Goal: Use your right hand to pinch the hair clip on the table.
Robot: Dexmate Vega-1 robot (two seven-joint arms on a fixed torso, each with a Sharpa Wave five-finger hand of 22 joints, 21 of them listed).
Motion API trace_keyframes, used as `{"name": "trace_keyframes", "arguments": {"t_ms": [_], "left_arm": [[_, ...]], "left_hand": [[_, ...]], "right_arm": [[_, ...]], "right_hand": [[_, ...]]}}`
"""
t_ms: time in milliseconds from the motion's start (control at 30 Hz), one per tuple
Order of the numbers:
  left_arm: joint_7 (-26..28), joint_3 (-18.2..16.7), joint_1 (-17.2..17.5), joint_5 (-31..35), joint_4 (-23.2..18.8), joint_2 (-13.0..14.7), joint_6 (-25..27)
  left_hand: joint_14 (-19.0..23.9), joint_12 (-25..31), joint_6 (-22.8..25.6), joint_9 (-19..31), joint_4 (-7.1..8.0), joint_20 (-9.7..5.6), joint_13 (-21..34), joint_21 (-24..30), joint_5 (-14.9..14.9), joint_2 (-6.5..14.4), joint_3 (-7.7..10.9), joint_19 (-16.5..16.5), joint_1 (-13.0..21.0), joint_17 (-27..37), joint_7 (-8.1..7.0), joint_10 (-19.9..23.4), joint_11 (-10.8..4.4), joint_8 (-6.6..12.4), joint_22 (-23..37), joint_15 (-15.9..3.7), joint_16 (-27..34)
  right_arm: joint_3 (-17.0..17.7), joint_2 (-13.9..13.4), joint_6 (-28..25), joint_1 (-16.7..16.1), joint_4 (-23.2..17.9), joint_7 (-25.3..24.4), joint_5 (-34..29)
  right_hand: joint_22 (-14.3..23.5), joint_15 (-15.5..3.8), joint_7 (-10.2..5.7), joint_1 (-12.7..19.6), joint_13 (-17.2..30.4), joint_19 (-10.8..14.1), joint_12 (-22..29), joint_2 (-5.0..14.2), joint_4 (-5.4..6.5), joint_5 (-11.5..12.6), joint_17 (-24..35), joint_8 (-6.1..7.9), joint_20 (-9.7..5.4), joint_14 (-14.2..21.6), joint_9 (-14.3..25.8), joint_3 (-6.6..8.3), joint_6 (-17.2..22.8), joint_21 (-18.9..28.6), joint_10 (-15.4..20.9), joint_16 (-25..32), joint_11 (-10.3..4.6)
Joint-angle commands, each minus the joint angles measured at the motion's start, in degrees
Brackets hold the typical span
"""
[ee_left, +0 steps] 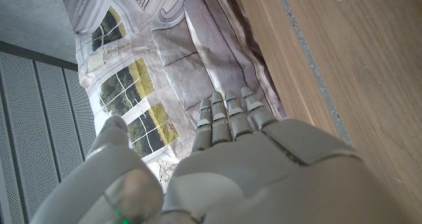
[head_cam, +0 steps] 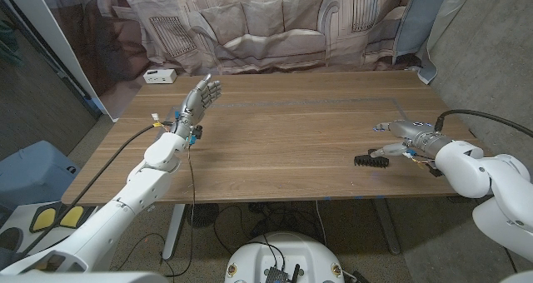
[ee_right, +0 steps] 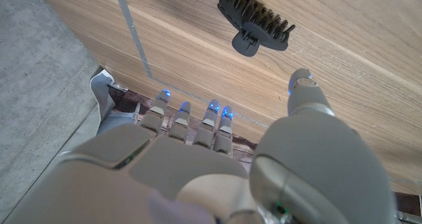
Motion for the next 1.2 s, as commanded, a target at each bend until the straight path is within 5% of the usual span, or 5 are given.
{"name": "trace_keyframes", "arguments": {"t_ms": [33,333,433,1200], "left_arm": [[-1.2,0.6,-1.2,0.1,0.8,0.0,-0.1],[-2.2,0.9,-2.0,-0.3,1.5,0.2,0.4],[-2.9,1.3,-2.4,-0.5,2.0,-0.1,0.4],[-2.7,1.4,-2.3,-0.5,2.4,-0.6,-0.4]], "left_hand": [[0.1,0.0,0.8,0.1,-0.39,0.13,0.2,-0.1,-0.1,0.3,0.01,-0.1,0.1,0.3,0.02,0.2,-0.12,-0.09,0.3,-0.02,-0.2],[0.1,-0.1,0.8,0.1,-0.47,0.07,0.2,-0.2,-0.1,0.5,0.09,-0.3,0.2,0.3,0.04,0.2,-0.15,-0.12,0.3,-0.05,-0.2],[0.1,-0.1,0.9,0.1,-0.51,0.15,0.2,-0.2,-0.1,0.5,0.12,-0.4,0.2,0.3,-0.03,0.2,-0.12,-0.10,0.3,-0.04,-0.2],[-0.2,-0.2,1.4,0.1,-0.78,0.28,0.2,-0.4,-0.1,0.9,0.38,-0.9,0.5,0.3,0.11,0.3,-0.04,-0.06,0.3,-0.01,-0.3]], "right_arm": [[-4.6,-3.8,-4.0,2.2,1.4,-2.3,2.7],[-8.7,-7.0,-9.7,3.9,1.5,-4.2,3.9],[-10.9,-9.5,-11.7,4.1,1.5,-5.1,2.0],[-14.9,-16.5,-13.1,5.2,4.3,-15.9,9.9]], "right_hand": [[0.2,-0.32,-0.38,1.0,0.0,0.7,0.6,0.03,-0.02,0.4,0.1,0.82,0.12,1.4,0.1,0.74,1.6,0.3,1.6,0.6,-0.38],[0.1,1.75,-1.28,2.3,0.0,1.9,0.7,0.06,-0.01,0.7,0.1,1.13,0.11,4.1,0.2,1.33,3.3,0.5,3.4,1.1,-0.87],[0.1,1.63,-1.26,2.8,0.0,2.2,0.8,0.17,-0.05,0.8,0.0,1.43,0.10,4.6,0.2,1.58,4.3,0.5,4.1,1.2,-1.03],[0.2,-0.45,-2.84,7.4,0.0,6.1,0.6,0.34,-0.34,1.4,-0.2,1.11,0.13,9.7,0.3,3.48,6.2,1.0,6.9,1.6,-2.55]]}}
